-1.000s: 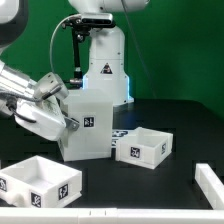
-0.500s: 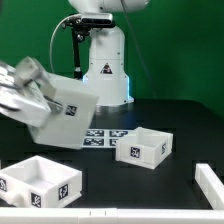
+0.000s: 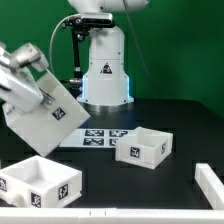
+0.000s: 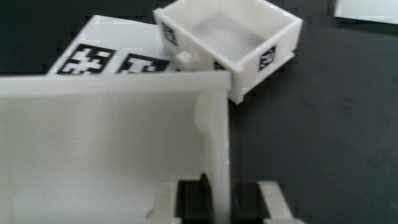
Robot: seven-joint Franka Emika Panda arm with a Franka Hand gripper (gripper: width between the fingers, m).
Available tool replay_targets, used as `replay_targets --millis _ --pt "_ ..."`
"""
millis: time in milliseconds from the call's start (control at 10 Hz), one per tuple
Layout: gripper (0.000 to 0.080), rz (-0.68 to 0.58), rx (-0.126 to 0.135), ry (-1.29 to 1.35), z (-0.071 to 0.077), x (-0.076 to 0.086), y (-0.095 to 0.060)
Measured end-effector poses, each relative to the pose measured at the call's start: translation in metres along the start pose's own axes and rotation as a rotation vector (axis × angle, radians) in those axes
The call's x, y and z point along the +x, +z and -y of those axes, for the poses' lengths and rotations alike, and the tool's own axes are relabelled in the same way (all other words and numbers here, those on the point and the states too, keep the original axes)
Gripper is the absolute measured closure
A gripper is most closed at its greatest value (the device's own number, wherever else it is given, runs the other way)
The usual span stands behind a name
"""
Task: Assemble drawer
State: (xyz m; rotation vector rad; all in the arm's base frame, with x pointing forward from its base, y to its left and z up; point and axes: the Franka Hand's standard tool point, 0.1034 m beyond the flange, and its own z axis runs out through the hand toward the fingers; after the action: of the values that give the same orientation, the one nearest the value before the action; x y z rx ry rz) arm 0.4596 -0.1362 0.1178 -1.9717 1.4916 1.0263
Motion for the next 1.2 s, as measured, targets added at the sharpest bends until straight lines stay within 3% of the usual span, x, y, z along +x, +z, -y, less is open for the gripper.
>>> replay_targets --millis 100,200,300,400,500,600,900,1200 --pt "0.0765 -0.068 -0.041 0.003 0.008 -0.001 -0.019" --pt "0.0765 -0.122 -0.040 0.012 0.018 0.001 -0.026" --pt "0.0765 -0.209 -0.015 0.017 0.029 0.006 -0.024" --pt "0.0765 -0.309 0.002 0.017 0.026 0.009 0.012" --pt "0.0765 -0.296 -0.026 0.069 0.010 -0.007 0.043" --pt "0.0765 -0.315 -0.022 0.067 0.018 -0.007 0.046" --pt "0.0765 -0.317 -0.065 0.062 0.014 -0.001 0.075" --pt "0.0765 -0.314 -0.076 0.054 0.014 0.004 0.079"
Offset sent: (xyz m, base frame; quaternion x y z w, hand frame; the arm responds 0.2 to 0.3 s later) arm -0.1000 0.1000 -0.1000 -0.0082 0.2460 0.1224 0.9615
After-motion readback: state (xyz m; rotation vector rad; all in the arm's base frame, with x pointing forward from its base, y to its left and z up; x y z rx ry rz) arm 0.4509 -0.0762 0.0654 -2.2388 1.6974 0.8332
